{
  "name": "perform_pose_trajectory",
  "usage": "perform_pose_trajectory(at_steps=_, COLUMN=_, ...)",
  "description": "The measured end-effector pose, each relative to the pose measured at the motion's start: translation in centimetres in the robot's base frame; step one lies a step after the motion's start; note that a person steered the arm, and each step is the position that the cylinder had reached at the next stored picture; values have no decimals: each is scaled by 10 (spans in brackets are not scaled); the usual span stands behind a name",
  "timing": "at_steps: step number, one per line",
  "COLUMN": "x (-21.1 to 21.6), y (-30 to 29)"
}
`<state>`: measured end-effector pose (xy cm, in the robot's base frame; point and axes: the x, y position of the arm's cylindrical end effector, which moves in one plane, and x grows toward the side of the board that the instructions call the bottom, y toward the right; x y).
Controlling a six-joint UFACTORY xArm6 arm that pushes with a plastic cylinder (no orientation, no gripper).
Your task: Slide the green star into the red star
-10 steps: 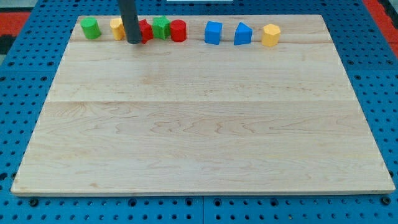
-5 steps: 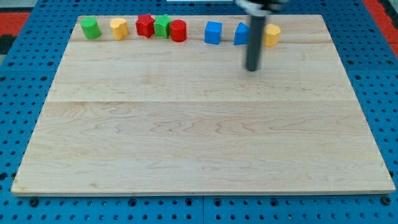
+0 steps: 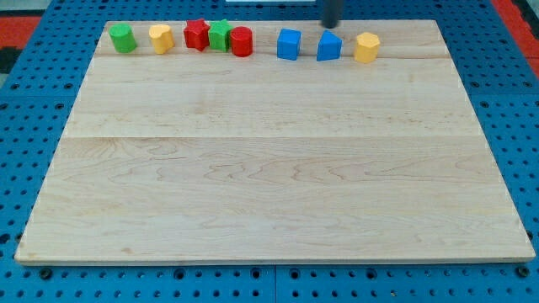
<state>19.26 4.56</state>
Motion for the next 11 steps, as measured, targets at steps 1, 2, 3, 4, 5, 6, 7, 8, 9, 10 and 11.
perform_pose_trajectory(at_steps=1, x=-1, y=-100)
perform_pose_trajectory(at_steps=2, x=1, y=-138)
perform_pose_trajectory(at_steps=3, x=0, y=-143)
perform_pose_trajectory(at_steps=4, x=0, y=-151)
perform_pose_trajectory(at_steps=5, x=0, y=-148)
perform_pose_trajectory(at_steps=6, x=0, y=-144)
perform_pose_trajectory(at_steps=7, x=0, y=-144)
perform_pose_trajectory(at_steps=8, x=0, y=-144)
perform_pose_trajectory(at_steps=9, x=0, y=-144)
perform_pose_trajectory(at_steps=10, x=0, y=-144)
perform_pose_trajectory(at_steps=11, x=1, y=-144)
